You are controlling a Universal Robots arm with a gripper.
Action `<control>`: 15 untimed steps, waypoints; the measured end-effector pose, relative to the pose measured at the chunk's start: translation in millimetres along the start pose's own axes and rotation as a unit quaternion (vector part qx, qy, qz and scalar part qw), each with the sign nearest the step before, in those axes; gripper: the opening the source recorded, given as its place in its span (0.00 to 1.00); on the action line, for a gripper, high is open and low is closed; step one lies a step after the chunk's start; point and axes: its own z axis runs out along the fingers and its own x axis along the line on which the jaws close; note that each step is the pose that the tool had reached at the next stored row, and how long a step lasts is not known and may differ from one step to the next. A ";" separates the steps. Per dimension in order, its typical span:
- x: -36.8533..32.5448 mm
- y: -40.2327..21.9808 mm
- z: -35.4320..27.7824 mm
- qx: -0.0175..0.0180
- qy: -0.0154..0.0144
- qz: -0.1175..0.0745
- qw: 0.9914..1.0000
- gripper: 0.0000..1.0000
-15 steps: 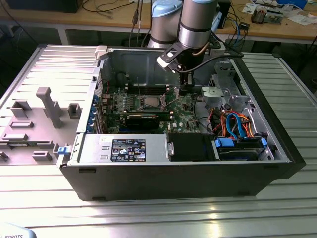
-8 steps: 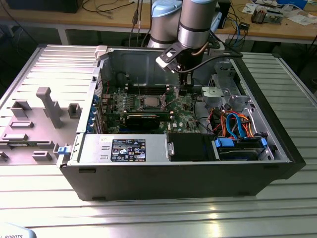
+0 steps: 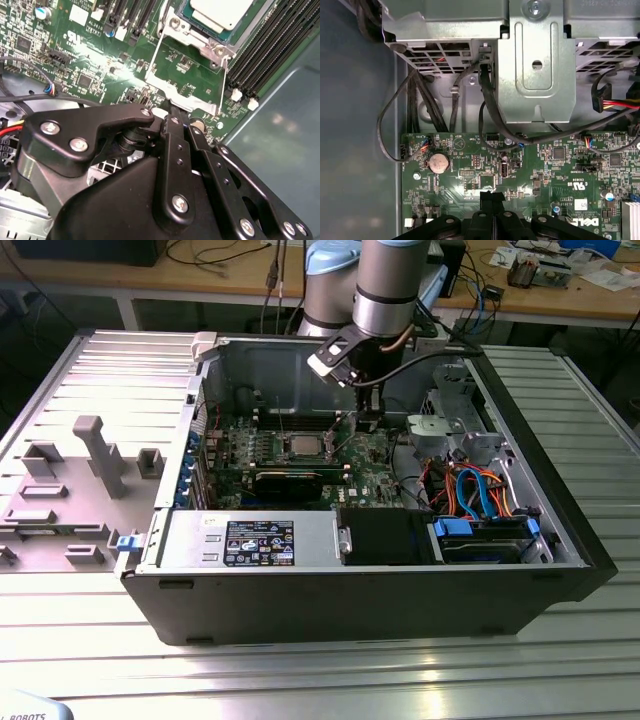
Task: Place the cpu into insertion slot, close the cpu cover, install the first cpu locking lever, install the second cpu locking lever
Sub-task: 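Close the cpu cover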
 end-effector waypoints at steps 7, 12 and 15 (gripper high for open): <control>-0.1 -4.0 -0.1 0.000 0.000 0.000 1.000 0.11; -0.1 -5.3 -0.1 0.000 0.000 0.000 1.000 0.11; -0.1 -6.3 -0.1 0.000 0.000 0.000 1.000 0.11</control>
